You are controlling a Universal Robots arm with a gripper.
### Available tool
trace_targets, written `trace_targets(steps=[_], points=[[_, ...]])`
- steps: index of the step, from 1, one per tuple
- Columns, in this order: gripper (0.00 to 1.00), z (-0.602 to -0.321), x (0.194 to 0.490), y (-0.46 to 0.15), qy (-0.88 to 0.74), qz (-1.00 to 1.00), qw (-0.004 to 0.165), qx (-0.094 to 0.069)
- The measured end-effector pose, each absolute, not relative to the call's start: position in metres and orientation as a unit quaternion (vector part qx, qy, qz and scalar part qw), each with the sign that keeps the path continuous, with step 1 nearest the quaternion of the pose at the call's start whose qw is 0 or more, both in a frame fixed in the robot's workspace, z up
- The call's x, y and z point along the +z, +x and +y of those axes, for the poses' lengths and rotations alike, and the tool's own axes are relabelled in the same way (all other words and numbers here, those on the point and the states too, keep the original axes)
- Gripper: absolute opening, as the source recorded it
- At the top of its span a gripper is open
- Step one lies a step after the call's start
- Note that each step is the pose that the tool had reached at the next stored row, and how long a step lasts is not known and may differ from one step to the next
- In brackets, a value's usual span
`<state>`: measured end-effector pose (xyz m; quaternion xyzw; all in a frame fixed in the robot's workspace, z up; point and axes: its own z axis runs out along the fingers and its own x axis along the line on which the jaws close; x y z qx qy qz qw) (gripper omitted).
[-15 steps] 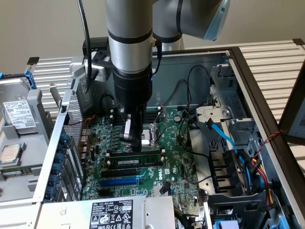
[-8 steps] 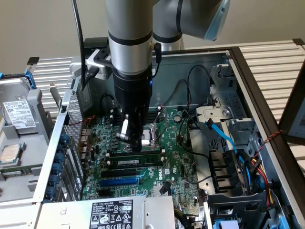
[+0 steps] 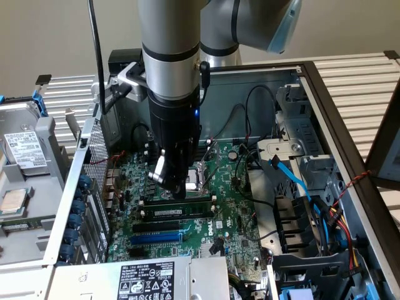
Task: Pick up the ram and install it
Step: 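Press down the ram until it locks into place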
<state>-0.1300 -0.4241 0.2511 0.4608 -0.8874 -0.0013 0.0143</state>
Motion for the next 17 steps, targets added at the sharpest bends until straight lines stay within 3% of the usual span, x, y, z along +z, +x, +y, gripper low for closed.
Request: trace_targets(steps=[17], points=[[0.10,-0.4240,0.2496,-0.1300,0.334,-0.942,0.015,-0.003]])
